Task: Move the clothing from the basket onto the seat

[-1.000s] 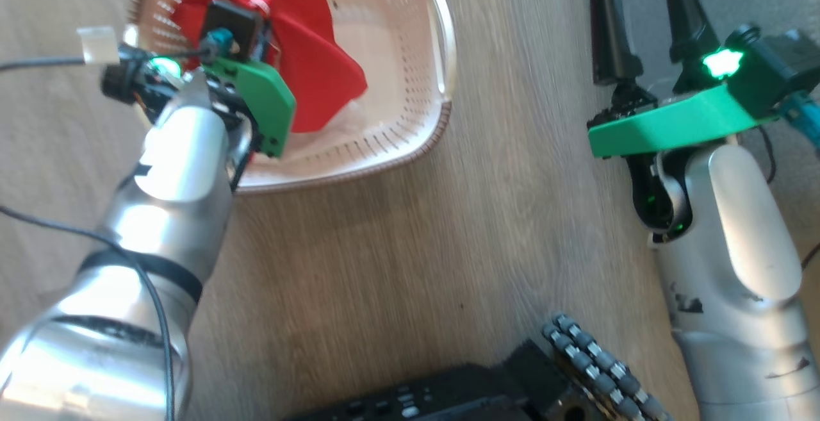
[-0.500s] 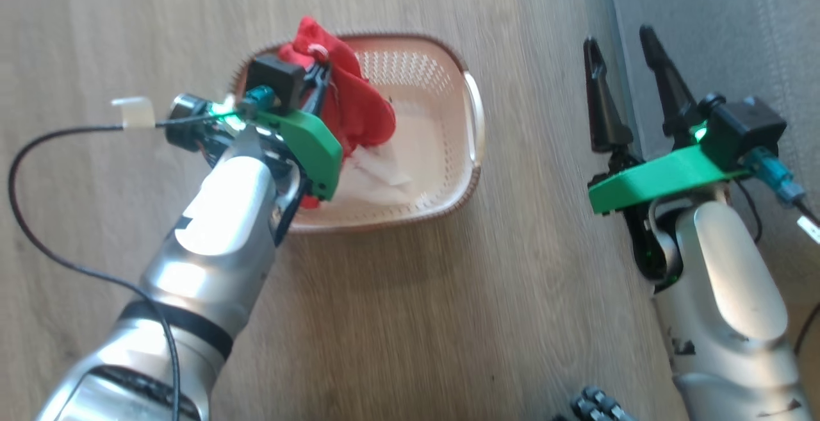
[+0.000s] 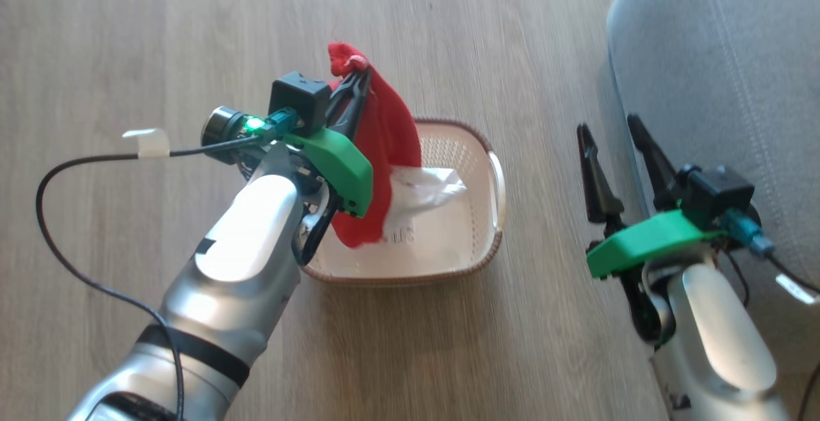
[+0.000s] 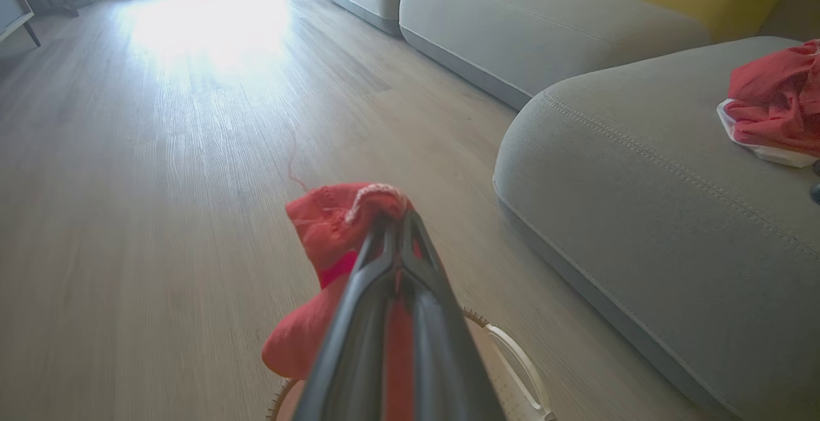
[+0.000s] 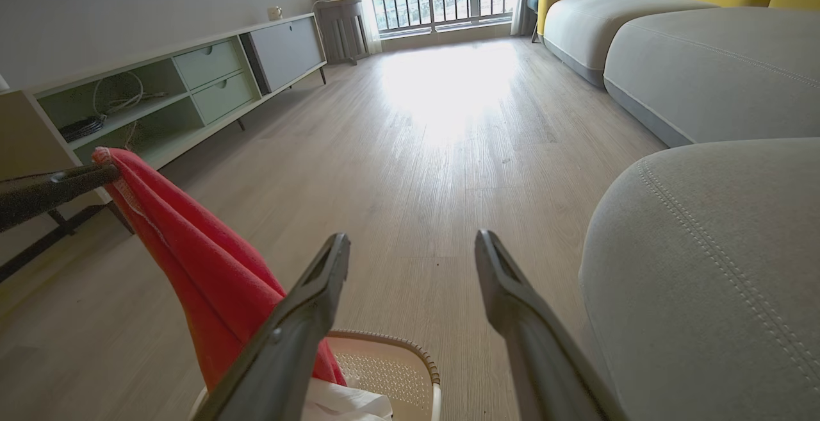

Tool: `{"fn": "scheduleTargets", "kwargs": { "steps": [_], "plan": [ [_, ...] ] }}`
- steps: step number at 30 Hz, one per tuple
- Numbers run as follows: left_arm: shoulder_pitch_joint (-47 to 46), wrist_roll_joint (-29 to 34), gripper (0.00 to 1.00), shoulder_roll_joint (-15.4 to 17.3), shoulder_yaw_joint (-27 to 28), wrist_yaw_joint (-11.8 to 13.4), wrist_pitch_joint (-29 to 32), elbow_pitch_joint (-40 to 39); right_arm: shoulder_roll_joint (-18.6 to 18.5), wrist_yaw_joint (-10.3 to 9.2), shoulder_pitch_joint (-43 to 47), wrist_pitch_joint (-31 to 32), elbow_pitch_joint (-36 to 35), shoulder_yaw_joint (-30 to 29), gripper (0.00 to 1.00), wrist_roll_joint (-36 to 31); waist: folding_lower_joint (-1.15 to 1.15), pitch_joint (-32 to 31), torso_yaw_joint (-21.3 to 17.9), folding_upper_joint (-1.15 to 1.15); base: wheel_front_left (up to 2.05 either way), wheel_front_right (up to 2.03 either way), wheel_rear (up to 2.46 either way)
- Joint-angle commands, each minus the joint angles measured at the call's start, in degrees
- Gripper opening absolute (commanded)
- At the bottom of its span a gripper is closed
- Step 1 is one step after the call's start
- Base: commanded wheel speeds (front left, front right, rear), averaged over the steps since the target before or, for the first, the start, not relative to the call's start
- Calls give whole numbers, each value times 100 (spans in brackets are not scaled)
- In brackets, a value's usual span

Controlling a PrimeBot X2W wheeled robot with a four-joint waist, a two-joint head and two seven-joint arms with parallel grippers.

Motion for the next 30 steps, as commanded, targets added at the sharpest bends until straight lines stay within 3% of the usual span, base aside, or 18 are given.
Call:
{"fn": "scheduleTargets", "kwargs": {
  "steps": [1, 19, 30],
  "plan": [
    [-98, -58, 0, 82, 125, 54, -74, -291, -8, -1, 89, -37, -136, 101, 100, -49, 1, -269, 119, -1, 0, 0, 0],
    [-42, -202, 0, 82, -243, 85, -74, -1044, 26, -1, 1019, -37, 16, -7, 100, -98, 1, -1317, 268, -1, 0, 0, 0],
    [-430, -268, 0, 82, -462, 166, -74, -1523, 39, -1, 1211, -37, -15, 1, 100, -71, 1, -1486, 288, -1, 0, 0, 0]
  ]
}}
